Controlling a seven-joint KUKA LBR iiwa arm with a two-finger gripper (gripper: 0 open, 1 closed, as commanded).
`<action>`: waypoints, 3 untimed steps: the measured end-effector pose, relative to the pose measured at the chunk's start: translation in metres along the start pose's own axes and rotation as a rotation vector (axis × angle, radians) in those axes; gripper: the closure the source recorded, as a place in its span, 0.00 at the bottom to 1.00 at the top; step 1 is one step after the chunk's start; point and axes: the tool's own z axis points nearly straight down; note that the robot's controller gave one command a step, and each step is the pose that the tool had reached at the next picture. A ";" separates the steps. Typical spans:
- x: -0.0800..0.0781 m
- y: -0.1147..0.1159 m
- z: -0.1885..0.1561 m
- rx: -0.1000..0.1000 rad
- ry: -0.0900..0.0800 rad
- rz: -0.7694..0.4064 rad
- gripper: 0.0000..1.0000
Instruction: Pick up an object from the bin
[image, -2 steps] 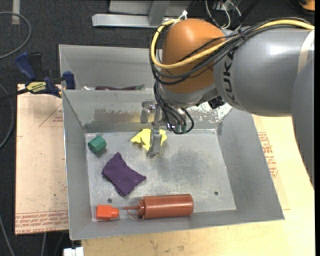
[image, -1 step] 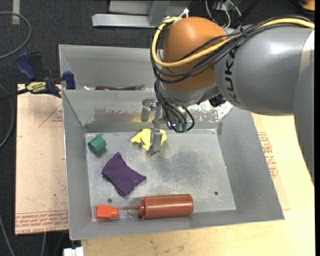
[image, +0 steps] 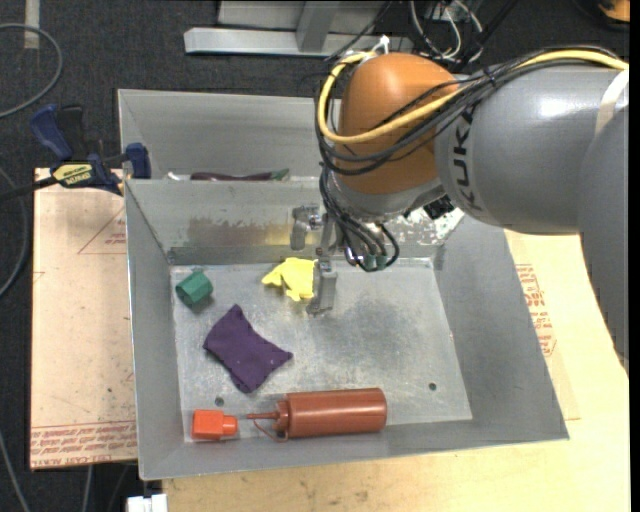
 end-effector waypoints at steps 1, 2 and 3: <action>0.011 -0.036 0.049 0.002 0.005 -0.014 0.00; -0.010 -0.045 0.088 0.002 -0.004 -0.100 0.00; -0.020 -0.040 0.112 0.001 0.003 -0.136 0.00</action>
Offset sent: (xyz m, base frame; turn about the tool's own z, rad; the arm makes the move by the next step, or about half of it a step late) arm 0.0304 -0.0460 -0.1177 -0.1640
